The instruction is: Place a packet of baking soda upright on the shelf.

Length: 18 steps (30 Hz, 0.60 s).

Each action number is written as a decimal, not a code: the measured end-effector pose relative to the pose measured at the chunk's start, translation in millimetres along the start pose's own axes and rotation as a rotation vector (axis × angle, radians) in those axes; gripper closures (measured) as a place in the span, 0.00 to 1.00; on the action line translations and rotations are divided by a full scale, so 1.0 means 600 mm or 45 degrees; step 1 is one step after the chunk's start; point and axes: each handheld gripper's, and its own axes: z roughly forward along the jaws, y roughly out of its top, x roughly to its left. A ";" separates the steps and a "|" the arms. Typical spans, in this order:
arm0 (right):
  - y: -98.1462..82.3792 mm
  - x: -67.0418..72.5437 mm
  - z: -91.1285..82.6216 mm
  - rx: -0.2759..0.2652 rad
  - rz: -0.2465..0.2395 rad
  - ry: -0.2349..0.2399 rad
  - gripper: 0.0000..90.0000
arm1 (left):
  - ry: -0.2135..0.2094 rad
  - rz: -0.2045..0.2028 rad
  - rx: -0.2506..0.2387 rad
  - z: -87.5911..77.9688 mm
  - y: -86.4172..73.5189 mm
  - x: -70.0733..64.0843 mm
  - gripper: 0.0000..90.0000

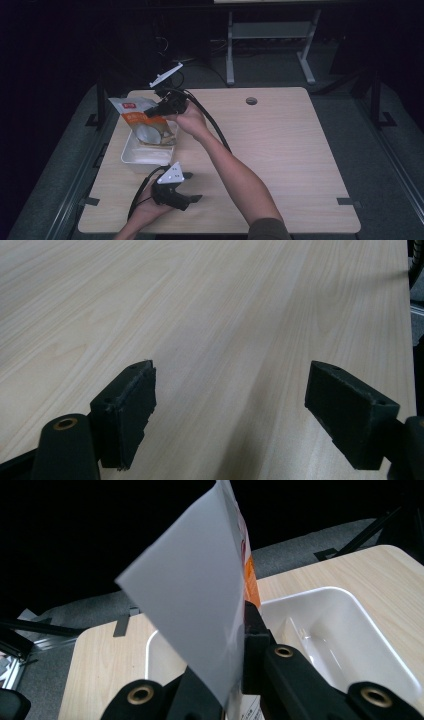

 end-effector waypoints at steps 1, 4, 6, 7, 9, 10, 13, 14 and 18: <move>0.000 0.000 0.003 0.000 0.001 0.002 1.00 | 0.001 0.008 0.006 0.000 0.000 0.000 0.22; -0.001 0.000 0.008 0.002 -0.002 0.004 1.00 | 0.003 0.003 0.005 -0.001 0.001 0.000 0.22; -0.002 0.001 0.012 0.000 0.000 0.005 1.00 | 0.007 -0.005 0.000 -0.003 0.001 0.001 0.22; -0.003 0.001 0.016 0.003 -0.005 -0.001 1.00 | 0.013 -0.002 -0.006 -0.004 0.001 0.002 0.21; -0.003 0.001 0.018 0.004 -0.005 0.000 1.00 | 0.014 -0.003 -0.007 -0.004 0.001 0.002 0.21; -0.003 0.001 0.020 0.002 -0.001 0.003 1.00 | 0.014 -0.004 -0.007 -0.004 0.001 0.003 0.21; -0.005 0.000 0.027 -0.009 0.009 0.005 1.00 | 0.013 -0.007 -0.009 -0.004 0.001 0.003 0.21; -0.007 -0.001 0.032 -0.013 0.011 0.008 1.00 | 0.011 -0.014 -0.012 -0.004 0.001 0.003 0.21; -0.012 -0.003 0.043 -0.013 0.019 0.011 1.00 | 0.012 -0.009 -0.011 -0.005 0.000 0.003 0.21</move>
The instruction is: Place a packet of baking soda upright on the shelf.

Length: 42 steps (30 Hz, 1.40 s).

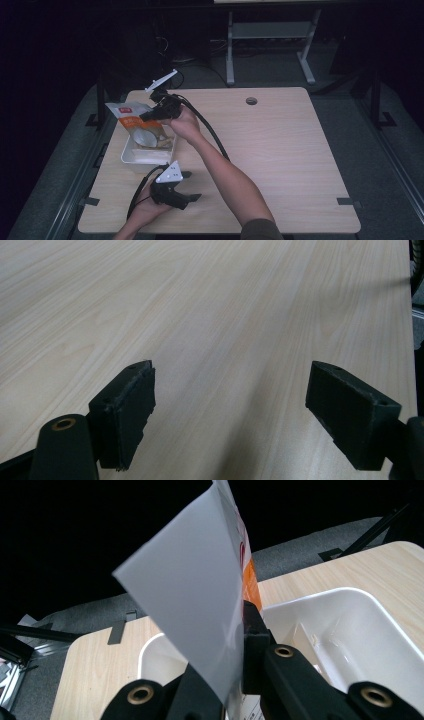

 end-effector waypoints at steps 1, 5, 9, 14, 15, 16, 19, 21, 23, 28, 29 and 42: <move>-0.001 0.000 0.003 0.000 0.006 0.000 1.00 | 0.001 0.003 0.000 0.000 0.000 0.000 0.21; -0.008 -0.004 0.012 -0.004 0.017 -0.003 1.00 | 0.003 0.005 0.004 0.000 0.000 0.000 0.22; -0.017 -0.008 0.020 -0.020 0.034 -0.002 1.00 | 0.003 0.009 0.005 0.000 0.000 0.001 0.22; -0.027 -0.010 0.031 -0.036 0.058 -0.008 0.99 | 0.005 0.005 0.006 0.000 0.000 0.000 0.22; -0.027 -0.010 0.031 -0.036 0.058 -0.008 0.99 | 0.005 0.004 0.004 0.000 0.000 0.001 0.22; -0.031 -0.012 0.030 -0.049 0.075 -0.014 0.99 | 0.004 0.007 0.004 0.000 0.000 0.001 0.22; -0.038 -0.016 0.029 -0.059 0.092 -0.017 0.96 | 0.005 0.009 0.008 0.000 0.001 0.000 0.22; -0.040 -0.016 0.029 -0.063 0.095 -0.014 0.94 | 0.004 0.008 0.008 0.001 0.001 0.000 0.22; -0.046 -0.015 0.030 -0.024 0.092 -0.025 0.85 | 0.004 0.011 0.010 0.001 0.001 0.000 0.22; -0.069 -0.012 0.040 0.065 0.068 -0.040 0.81 | 0.001 0.012 0.012 0.003 0.001 -0.002 0.22; -0.074 -0.012 0.042 0.083 0.056 -0.048 0.81 | 0.001 0.012 0.012 0.003 0.001 -0.002 0.22; -0.122 -0.016 0.051 0.187 0.055 -0.054 0.98 | 0.001 0.006 0.013 0.004 0.002 -0.003 0.22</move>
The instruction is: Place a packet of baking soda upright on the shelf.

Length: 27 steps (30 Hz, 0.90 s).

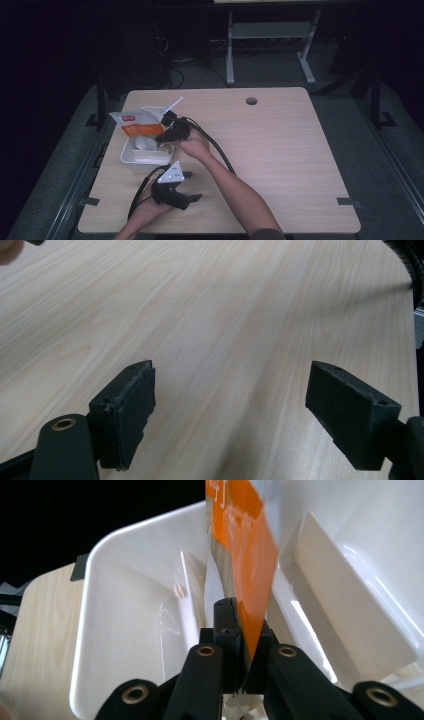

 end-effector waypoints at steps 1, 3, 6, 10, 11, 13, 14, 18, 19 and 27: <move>-0.002 0.000 0.001 0.006 -0.002 -0.004 0.98 | -0.001 0.000 0.001 0.001 0.000 0.000 0.22; -0.004 0.000 0.002 0.009 -0.003 -0.007 0.99 | -0.002 0.001 0.002 0.001 0.000 0.000 0.22; -0.012 -0.001 0.005 0.021 -0.001 -0.017 0.99 | -0.002 0.003 0.004 0.002 0.001 -0.001 0.22; -0.022 -0.002 0.007 0.015 0.011 -0.022 0.99 | -0.004 0.005 0.007 0.003 0.001 -0.002 0.22; -0.024 -0.002 0.008 0.009 0.005 -0.024 0.99 | -0.005 0.006 0.007 0.003 0.001 -0.002 0.22; -0.027 -0.003 0.009 0.006 0.016 -0.024 0.99 | -0.006 0.006 0.007 0.003 0.001 -0.002 0.22; -0.026 -0.005 0.008 0.007 0.018 -0.017 0.98 | -0.006 0.007 0.008 0.003 0.001 -0.002 0.22; -0.019 -0.002 0.002 -0.016 0.020 -0.009 0.93 | -0.002 0.002 0.005 0.002 0.001 -0.001 0.22; -0.017 -0.002 -0.001 -0.035 0.020 -0.006 0.92 | -0.003 0.002 0.005 0.002 0.000 0.000 0.22; -0.018 -0.006 -0.001 -0.037 0.033 0.005 0.99 | -0.003 0.001 0.003 0.002 0.000 0.000 0.22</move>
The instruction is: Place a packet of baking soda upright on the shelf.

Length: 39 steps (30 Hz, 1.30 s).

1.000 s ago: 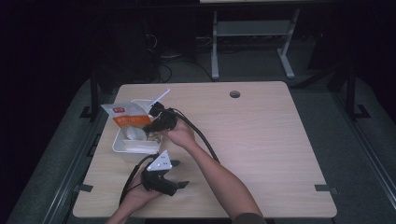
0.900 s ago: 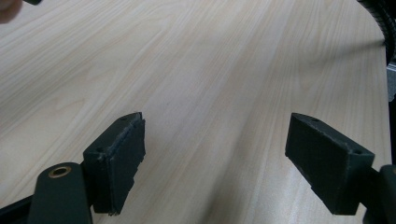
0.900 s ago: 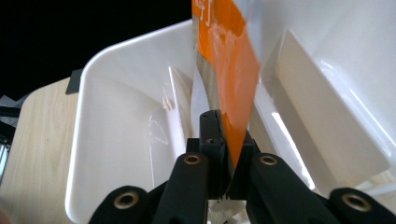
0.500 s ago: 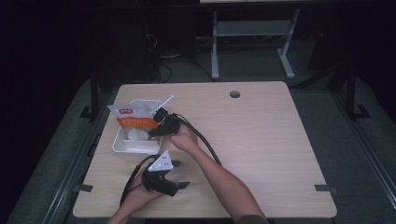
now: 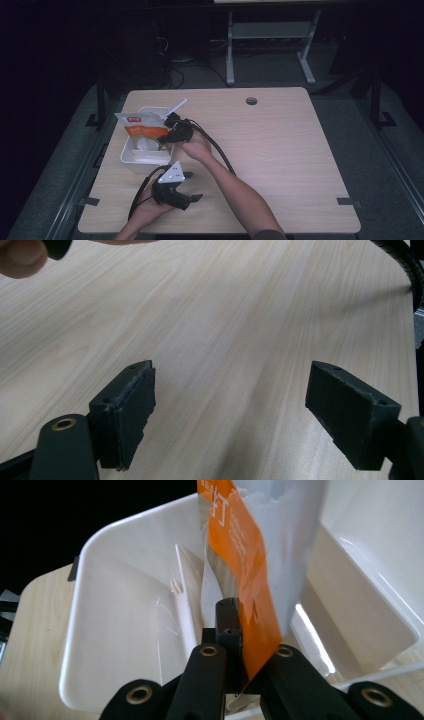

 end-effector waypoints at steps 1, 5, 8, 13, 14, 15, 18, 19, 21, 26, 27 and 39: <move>-0.001 -0.001 0.000 0.001 -0.007 -0.006 0.99 | 0.000 0.001 0.001 0.000 0.000 0.000 0.22; -0.001 -0.003 -0.002 0.009 0.002 -0.003 0.99 | 0.002 0.005 0.004 0.000 0.000 0.000 0.22; 0.002 0.002 -0.007 0.008 -0.020 0.008 0.98 | 0.005 0.003 0.000 0.000 0.000 0.000 0.22; 0.000 -0.004 -0.025 -0.026 0.012 0.081 0.91 | 0.005 -0.006 0.000 0.000 0.000 0.003 0.22; 0.000 -0.004 -0.030 -0.030 0.009 0.077 0.91 | 0.005 -0.002 0.000 0.000 0.000 0.003 0.22; 0.000 -0.005 -0.035 -0.036 0.005 0.070 0.91 | 0.005 0.000 0.001 0.000 0.000 0.003 0.22; -0.003 -0.005 -0.050 -0.040 0.004 0.061 0.89 | 0.007 -0.003 0.001 0.000 0.000 0.002 0.22; -0.004 -0.006 -0.056 -0.047 -0.004 0.059 0.89 | 0.009 -0.002 0.000 0.000 0.000 0.003 0.22; -0.005 -0.005 -0.061 -0.051 -0.003 0.057 0.89 | 0.011 -0.008 0.000 0.000 0.000 0.002 0.22; -0.016 -0.008 -0.087 -0.066 -0.003 0.057 0.86 | 0.015 -0.006 0.000 -0.001 0.000 0.004 0.22; -0.017 -0.008 -0.091 -0.067 0.001 0.055 0.85 | 0.015 -0.010 -0.001 -0.001 0.000 0.004 0.22; -0.041 -0.017 -0.139 -0.103 0.032 0.047 0.77 | 0.021 -0.019 0.001 -0.001 0.000 0.007 0.22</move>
